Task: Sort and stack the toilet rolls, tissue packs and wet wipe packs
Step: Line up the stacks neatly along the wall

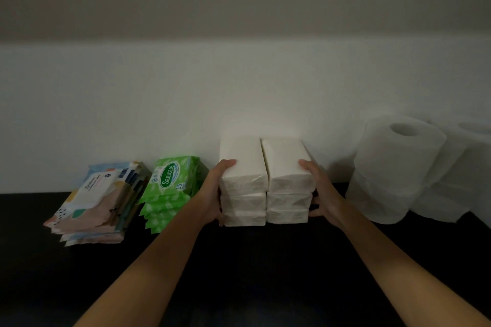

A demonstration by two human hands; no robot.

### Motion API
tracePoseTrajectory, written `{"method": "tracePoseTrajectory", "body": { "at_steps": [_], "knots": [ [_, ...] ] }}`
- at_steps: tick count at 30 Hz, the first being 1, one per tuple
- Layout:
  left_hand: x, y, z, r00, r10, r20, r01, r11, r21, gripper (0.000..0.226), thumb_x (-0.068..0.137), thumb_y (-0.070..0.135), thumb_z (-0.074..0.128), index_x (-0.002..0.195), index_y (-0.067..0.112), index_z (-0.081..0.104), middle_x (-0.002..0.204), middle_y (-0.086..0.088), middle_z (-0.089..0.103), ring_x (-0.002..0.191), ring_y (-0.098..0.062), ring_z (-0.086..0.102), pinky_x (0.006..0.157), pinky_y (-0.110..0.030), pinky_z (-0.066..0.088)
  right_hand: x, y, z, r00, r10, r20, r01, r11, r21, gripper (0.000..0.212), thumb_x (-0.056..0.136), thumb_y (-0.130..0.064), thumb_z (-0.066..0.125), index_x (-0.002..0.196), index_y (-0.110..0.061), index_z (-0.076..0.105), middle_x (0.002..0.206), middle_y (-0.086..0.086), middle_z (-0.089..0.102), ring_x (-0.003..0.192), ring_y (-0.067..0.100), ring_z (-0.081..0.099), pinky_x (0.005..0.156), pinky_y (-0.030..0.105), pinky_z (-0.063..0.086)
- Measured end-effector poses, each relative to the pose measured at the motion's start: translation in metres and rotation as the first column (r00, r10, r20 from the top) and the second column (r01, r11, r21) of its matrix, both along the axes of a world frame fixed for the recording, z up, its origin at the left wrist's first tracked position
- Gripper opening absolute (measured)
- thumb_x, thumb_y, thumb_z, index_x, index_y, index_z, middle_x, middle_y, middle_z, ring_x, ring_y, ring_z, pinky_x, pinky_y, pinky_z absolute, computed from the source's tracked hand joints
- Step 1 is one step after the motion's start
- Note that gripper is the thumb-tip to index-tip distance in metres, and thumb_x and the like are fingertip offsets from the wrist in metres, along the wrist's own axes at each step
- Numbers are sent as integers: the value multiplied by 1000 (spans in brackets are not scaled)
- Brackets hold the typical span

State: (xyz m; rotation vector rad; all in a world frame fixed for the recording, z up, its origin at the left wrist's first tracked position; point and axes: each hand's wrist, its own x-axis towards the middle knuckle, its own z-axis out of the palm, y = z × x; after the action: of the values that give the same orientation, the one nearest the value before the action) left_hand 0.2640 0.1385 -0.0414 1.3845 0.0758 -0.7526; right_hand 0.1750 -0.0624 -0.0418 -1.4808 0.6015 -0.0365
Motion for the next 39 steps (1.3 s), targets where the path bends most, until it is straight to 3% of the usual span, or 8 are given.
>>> {"method": "tracePoseTrajectory", "body": {
  "at_steps": [4, 7, 19, 22, 26, 30, 34, 39],
  "knots": [
    [-3, -1, 5, 992, 26, 120, -23, 999, -30, 42, 79, 48, 58, 117, 29, 57, 113, -3, 66, 95, -20, 62, 61, -33, 50, -9, 6, -3, 996, 40, 77, -36, 998, -50, 82, 55, -74, 57, 127, -35, 46, 119, -5, 57, 112, 21, 55, 91, 48, 47],
    [-1, -1, 11, 965, 50, 258, -36, 998, -61, 36, 87, 35, 54, 123, 34, 51, 125, 0, 60, 102, -17, 58, 71, -34, 50, -18, 11, -6, 973, 64, 220, -52, 997, -58, 81, 53, -57, 69, 127, -31, 47, 106, -12, 65, 95, 5, 66, 63, 23, 54],
    [-2, -2, 11, 959, 72, 273, -78, 997, 11, 62, 84, 53, 53, 140, 33, 36, 145, -2, 43, 130, -29, 41, 105, -57, 34, -14, 6, -15, 961, 0, 276, 16, 998, -58, 82, 62, -47, 76, 135, -34, 40, 120, -7, 61, 102, 8, 61, 79, 30, 54],
    [-21, 2, -2, 917, 150, 370, -149, 988, -32, 91, 66, 62, 64, 143, 28, 31, 146, -1, 41, 131, -23, 42, 108, -50, 34, -20, 6, -26, 959, 11, 284, 16, 996, -93, 91, 62, -34, 81, 139, -34, 31, 113, -17, 57, 98, -2, 57, 80, 23, 53],
    [-46, 6, -45, 810, 26, 585, -52, 998, 28, 79, 64, 7, 82, 124, 30, 37, 118, 11, 56, 101, 5, 56, 75, -8, 50, -29, 14, -52, 970, 78, 229, -29, 977, -210, 78, 71, -13, 77, 135, -26, 35, 116, -13, 55, 89, -9, 52, 61, 3, 45],
    [-40, 8, -63, 690, -58, 722, -109, 977, 183, 74, 65, -4, 79, 111, 38, 38, 104, 22, 52, 89, 20, 57, 69, 3, 41, -32, 18, -67, 980, 32, 196, 40, 934, -354, 71, 78, -11, 71, 140, -15, 35, 124, 0, 55, 100, 5, 51, 81, 12, 42],
    [-29, 1, -67, 686, -92, 721, -214, 922, 322, 76, 68, 4, 78, 133, 11, 38, 123, -5, 57, 113, -14, 53, 87, -13, 39, -25, 17, -69, 978, -33, 207, 111, 920, -376, 60, 81, -12, 68, 135, -11, 43, 123, 6, 59, 99, 7, 52, 78, 10, 41],
    [-29, -2, -70, 695, -89, 714, -247, 903, 352, 78, 69, 6, 78, 135, 7, 37, 125, -11, 57, 104, -13, 53, 74, -2, 38, -21, 12, -69, 982, -47, 183, 121, 899, -420, 53, 81, -14, 69, 129, -9, 49, 122, 10, 61, 101, 12, 54, 85, 22, 39]
  ]
}}
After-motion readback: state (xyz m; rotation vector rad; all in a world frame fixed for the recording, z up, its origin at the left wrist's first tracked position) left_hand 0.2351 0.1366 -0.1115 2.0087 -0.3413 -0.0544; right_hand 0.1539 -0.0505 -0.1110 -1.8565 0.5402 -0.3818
